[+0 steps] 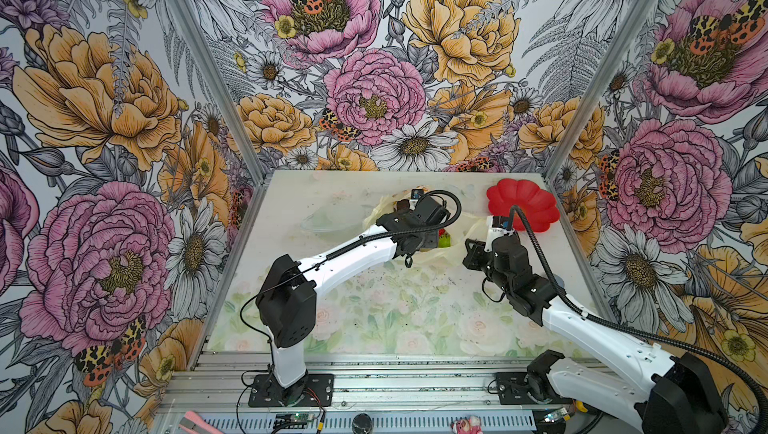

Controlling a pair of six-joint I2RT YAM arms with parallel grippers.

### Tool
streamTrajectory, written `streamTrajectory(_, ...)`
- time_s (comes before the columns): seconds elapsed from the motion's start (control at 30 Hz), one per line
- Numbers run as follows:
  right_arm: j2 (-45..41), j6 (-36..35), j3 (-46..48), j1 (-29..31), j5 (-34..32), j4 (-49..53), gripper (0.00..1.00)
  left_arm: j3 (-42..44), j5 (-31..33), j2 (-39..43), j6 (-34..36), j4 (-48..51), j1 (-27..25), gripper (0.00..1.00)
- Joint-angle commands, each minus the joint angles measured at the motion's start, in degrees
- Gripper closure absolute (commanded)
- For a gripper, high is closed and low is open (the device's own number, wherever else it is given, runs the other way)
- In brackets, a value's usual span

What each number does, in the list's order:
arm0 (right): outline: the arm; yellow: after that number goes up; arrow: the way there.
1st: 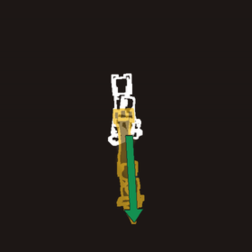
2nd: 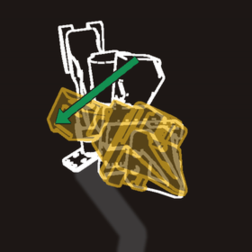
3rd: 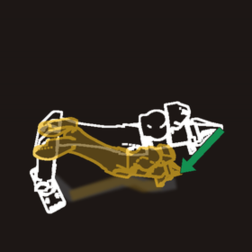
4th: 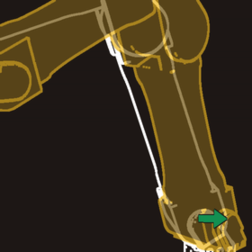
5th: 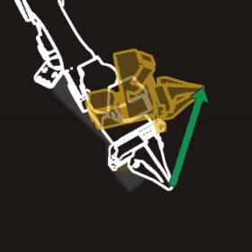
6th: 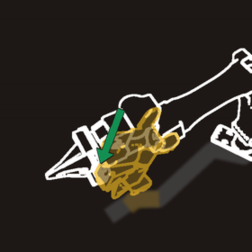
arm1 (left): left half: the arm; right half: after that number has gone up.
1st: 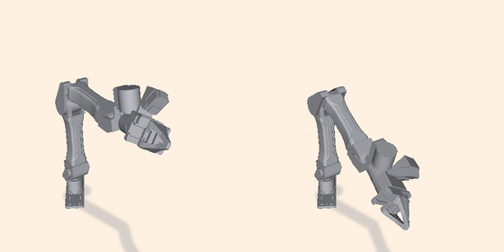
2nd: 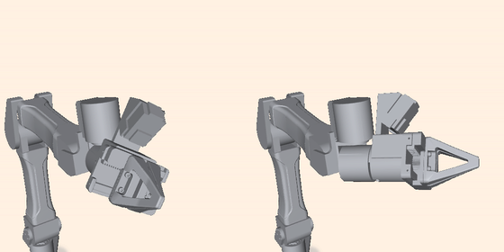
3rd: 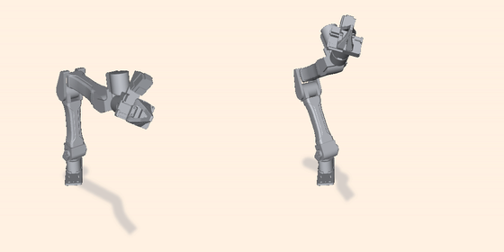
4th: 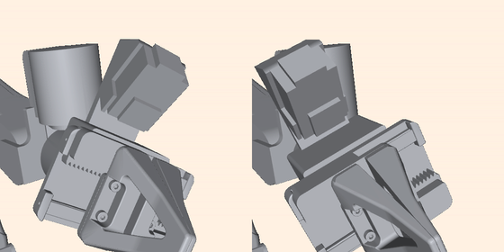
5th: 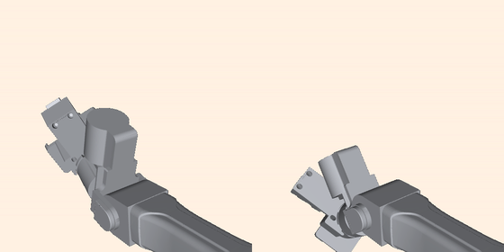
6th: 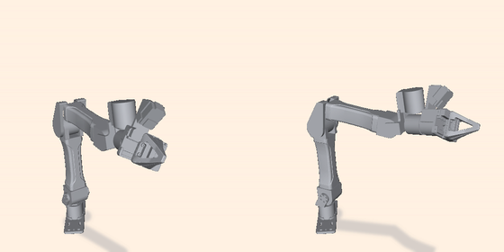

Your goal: Take the fake fruits out of the plastic bag

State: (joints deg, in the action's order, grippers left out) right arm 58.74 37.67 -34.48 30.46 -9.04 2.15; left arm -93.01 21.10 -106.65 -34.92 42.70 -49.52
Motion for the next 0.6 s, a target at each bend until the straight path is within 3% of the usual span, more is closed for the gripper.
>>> streamTrajectory(0.0, -1.3, -0.4, 1.3, 0.6, -0.9, -1.1, 1.0, -1.4, 4.6, -1.3, 0.5, 3.9, 3.4, 0.33)
streamTrajectory(0.13, -2.0, -0.3, 2.7, 0.7, -0.8, -1.2, 1.0, 0.2, 7.9, -0.8, 0.2, 4.8, 6.5, 0.28)
streamTrajectory(0.3, -1.8, -0.4, 3.5, 0.7, -0.5, -1.3, 1.0, 3.3, 6.9, 1.4, -0.7, 4.1, 10.1, 0.25)
streamTrajectory(0.57, -0.6, -1.1, 3.0, 1.1, 0.6, -1.6, 1.0, 7.3, -1.7, 0.2, -1.2, -2.9, 14.7, 0.18)
